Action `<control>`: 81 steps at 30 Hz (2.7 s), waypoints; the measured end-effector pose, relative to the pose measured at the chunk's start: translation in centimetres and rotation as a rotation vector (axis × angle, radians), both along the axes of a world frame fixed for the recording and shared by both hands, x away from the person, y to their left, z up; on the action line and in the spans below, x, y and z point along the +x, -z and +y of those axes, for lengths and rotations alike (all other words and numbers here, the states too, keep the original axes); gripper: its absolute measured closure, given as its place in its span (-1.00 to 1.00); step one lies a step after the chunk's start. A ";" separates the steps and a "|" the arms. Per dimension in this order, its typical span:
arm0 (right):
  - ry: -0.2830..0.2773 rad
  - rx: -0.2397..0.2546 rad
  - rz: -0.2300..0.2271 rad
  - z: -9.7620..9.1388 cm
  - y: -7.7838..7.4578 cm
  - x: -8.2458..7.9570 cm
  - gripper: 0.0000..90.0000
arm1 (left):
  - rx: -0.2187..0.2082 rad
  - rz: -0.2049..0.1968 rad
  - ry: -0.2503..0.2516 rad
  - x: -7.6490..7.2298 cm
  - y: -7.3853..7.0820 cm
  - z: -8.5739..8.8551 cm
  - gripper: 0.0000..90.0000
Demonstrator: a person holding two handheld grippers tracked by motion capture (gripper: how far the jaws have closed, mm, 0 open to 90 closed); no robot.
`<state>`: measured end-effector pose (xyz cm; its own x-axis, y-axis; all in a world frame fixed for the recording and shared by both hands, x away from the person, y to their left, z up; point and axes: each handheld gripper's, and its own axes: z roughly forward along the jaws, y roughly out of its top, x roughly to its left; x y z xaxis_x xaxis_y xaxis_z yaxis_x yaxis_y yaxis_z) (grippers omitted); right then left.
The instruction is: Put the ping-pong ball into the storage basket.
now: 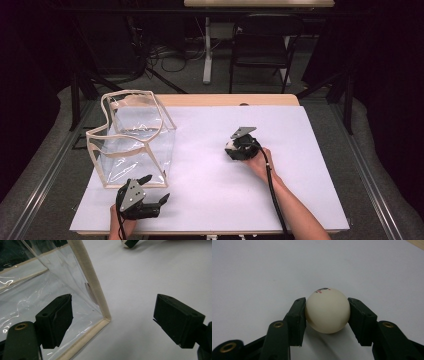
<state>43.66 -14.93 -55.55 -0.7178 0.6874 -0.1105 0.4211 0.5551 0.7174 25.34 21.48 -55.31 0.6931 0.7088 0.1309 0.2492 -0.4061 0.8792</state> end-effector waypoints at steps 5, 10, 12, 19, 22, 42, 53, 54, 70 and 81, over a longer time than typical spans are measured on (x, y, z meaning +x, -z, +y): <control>-0.003 0.011 -0.013 -0.1 -0.4 -0.2 0.13 | -0.002 0.001 -0.001 0.0 0.0 0.0 -0.64; 0.000 0.021 -0.023 -0.4 -0.9 -0.4 0.13 | 0.000 0.000 0.002 0.0 0.0 0.0 -0.64; -0.001 0.020 -0.024 -0.5 -1.1 -0.5 0.13 | -0.002 0.000 0.001 -0.1 0.0 0.0 -0.64; -0.007 0.032 -0.040 -0.5 -1.8 -0.8 0.13 | -0.003 0.000 0.000 0.0 0.0 0.0 -0.64; -0.009 0.036 -0.043 -0.5 -2.3 -1.1 0.13 | -0.004 -0.001 0.003 0.0 0.0 0.0 -0.64; -0.031 0.049 -0.079 -1.2 -4.8 -2.5 0.13 | -0.007 -0.003 0.001 0.0 0.0 0.0 -0.64; -0.049 0.043 -0.093 -1.1 -5.9 -2.8 0.14 | -0.009 -0.003 -0.001 0.0 0.0 0.0 -0.64; -0.046 0.041 -0.090 -1.1 -6.0 -2.8 0.14 | -0.009 -0.002 0.000 0.0 0.0 0.0 -0.64; -0.056 0.046 -0.111 -1.3 -7.6 -2.8 0.14 | -0.004 -0.002 0.000 0.0 0.0 0.0 -0.64; -0.066 0.046 -0.125 -1.1 -8.5 -2.7 0.14 | -0.007 -0.003 0.004 0.0 0.0 0.0 -0.64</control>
